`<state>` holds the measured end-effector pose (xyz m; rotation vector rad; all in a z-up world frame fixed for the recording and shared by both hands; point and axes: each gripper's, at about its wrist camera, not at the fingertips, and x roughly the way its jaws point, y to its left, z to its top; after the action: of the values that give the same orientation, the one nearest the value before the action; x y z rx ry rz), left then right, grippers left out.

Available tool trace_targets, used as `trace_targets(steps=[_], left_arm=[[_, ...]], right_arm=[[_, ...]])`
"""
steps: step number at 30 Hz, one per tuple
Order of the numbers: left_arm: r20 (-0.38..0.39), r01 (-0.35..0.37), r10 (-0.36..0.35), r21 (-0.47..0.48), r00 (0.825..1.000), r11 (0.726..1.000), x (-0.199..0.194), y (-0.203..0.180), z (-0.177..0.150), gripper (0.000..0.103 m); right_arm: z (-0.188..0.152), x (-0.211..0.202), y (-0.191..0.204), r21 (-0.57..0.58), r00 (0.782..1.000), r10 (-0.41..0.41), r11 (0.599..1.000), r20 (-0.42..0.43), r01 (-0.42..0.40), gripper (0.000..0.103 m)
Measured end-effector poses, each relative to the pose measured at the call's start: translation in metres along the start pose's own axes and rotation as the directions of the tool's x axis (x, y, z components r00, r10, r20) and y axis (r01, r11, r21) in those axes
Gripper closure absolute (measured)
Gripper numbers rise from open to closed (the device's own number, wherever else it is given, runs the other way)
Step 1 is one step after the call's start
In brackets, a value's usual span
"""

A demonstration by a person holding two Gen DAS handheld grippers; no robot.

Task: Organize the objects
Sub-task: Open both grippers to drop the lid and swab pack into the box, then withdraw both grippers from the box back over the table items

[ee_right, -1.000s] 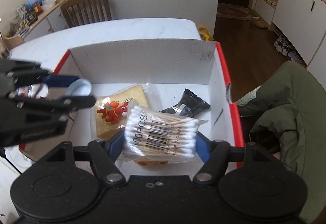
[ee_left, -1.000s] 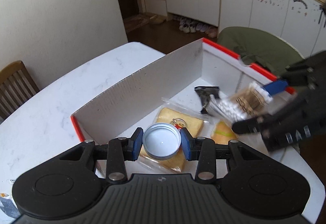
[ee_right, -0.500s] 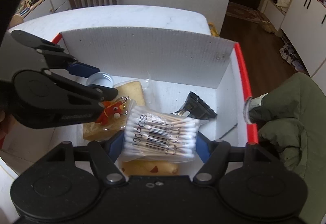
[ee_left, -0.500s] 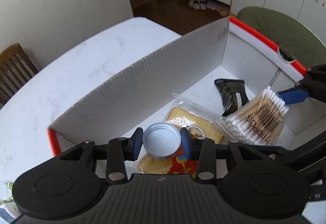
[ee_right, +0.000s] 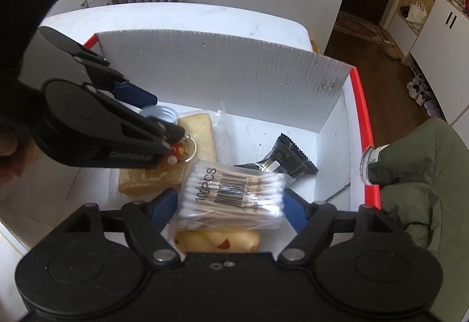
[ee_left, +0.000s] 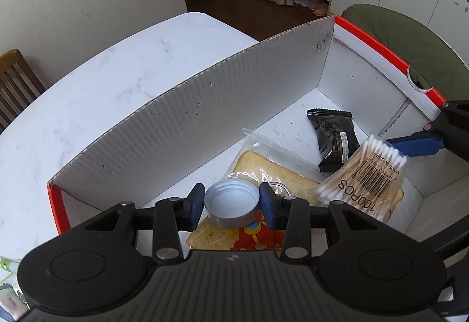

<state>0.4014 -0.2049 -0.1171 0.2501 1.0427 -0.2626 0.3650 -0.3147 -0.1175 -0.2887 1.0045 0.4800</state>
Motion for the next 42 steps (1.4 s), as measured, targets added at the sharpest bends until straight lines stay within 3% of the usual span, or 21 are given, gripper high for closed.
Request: trace_targets(steps=[2, 6, 10, 24, 42], left_arm=[[0.001, -0.005, 0.005, -0.004, 1.000, 1.000, -0.001, 0.000, 0.000, 0.052], [0.004, 0.012, -0.012, -0.024, 1.000, 1.000, -0.005, 0.002, -0.002, 0.051], [0.035, 0.027, -0.026, -0.028, 0.999, 0.999, -0.013, 0.001, -0.006, 0.037], [0.145, 0.059, -0.053, -0.036, 0.988, 0.998, -0.061, 0.005, -0.024, 0.037], [0.299, 0.149, -0.140, -0.007, 0.944, 0.989, -0.150, 0.032, -0.078, 0.037]], right_arm=[[0.000, -0.001, -0.001, 0.003, 1.000, -0.001, 1.000, 0.003, 0.001, 0.025], [0.000, -0.005, -0.004, 0.015, 1.000, 0.001, 1.000, 0.011, -0.001, 0.023], [-0.003, -0.013, -0.005, 0.029, 1.000, 0.008, 1.000, 0.029, -0.009, 0.020], [-0.012, -0.059, -0.005, 0.077, 0.993, 0.035, 0.996, 0.114, -0.044, 0.014], [-0.017, -0.116, 0.039, 0.127, 0.977, -0.006, 0.992, 0.215, -0.022, 0.012]])
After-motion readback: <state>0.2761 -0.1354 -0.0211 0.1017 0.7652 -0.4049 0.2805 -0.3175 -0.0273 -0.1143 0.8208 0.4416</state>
